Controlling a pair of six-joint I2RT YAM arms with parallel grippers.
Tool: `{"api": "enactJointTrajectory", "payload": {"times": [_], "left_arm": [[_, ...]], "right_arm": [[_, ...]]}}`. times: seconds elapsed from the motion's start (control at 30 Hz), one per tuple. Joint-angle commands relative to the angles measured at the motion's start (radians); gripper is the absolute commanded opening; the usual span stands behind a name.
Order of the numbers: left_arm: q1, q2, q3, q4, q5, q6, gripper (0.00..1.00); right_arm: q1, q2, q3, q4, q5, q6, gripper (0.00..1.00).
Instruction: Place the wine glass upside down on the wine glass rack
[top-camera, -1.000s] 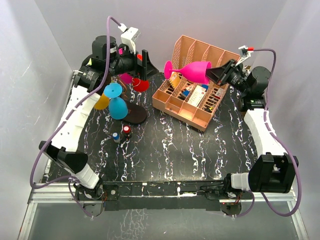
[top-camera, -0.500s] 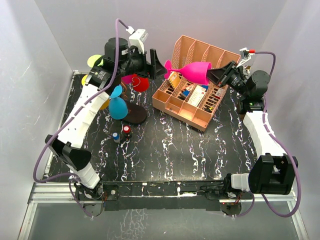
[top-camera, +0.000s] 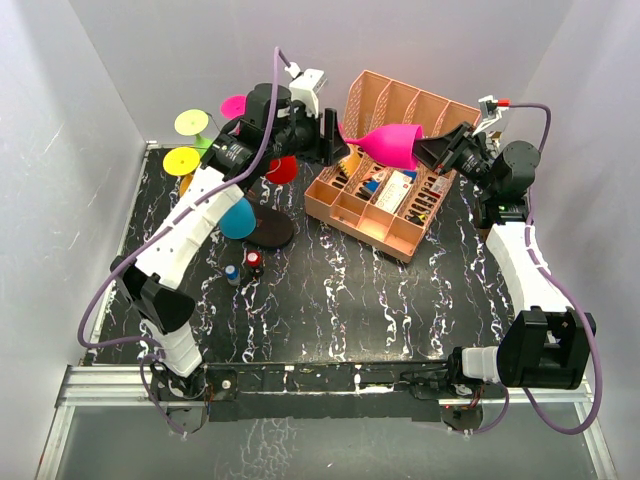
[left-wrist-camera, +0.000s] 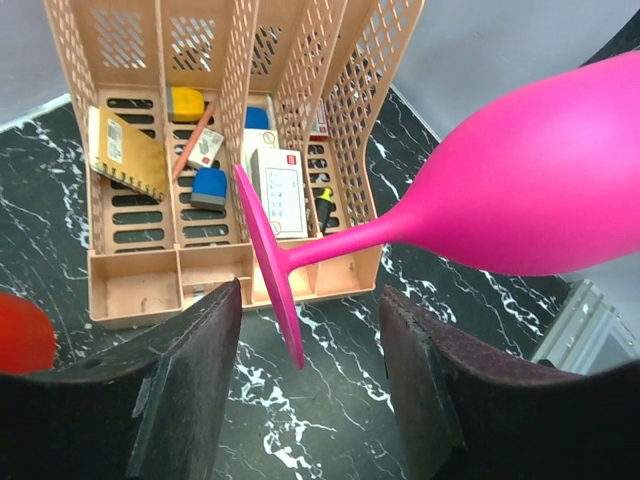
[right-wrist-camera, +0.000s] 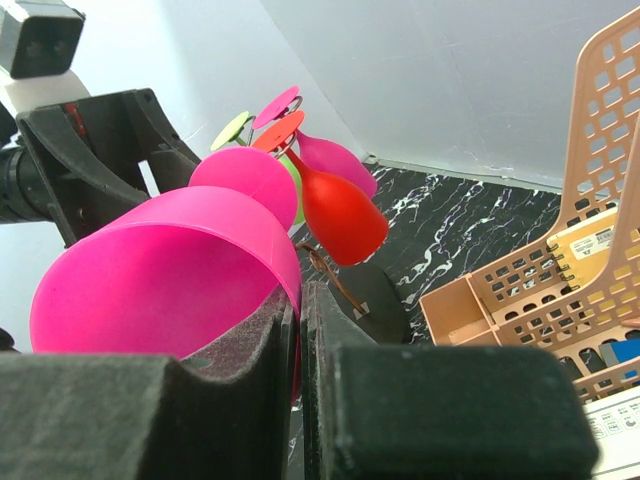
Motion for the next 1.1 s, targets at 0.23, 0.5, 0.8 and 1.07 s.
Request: {"api": "enactJointTrajectory", "payload": {"times": [0.23,0.5,0.8,1.07], "left_arm": [[-0.003,-0.033,0.060,0.007,-0.083,0.072,0.44],[-0.004,-0.024,0.051,0.006,-0.073,0.072,0.31],[-0.003,-0.047,0.044,-0.005,-0.096,0.075,0.32],[-0.004,-0.046,0.018,-0.013,-0.093,0.069,0.33]], "right_arm": [[0.010,-0.018,-0.003,0.055,-0.025,-0.036,0.08],[0.015,-0.024,-0.004,0.049,-0.024,-0.052,0.08],[0.016,-0.018,0.000,0.014,0.004,-0.089,0.08],[0.016,-0.017,0.001,0.011,0.009,-0.092,0.08]]}}
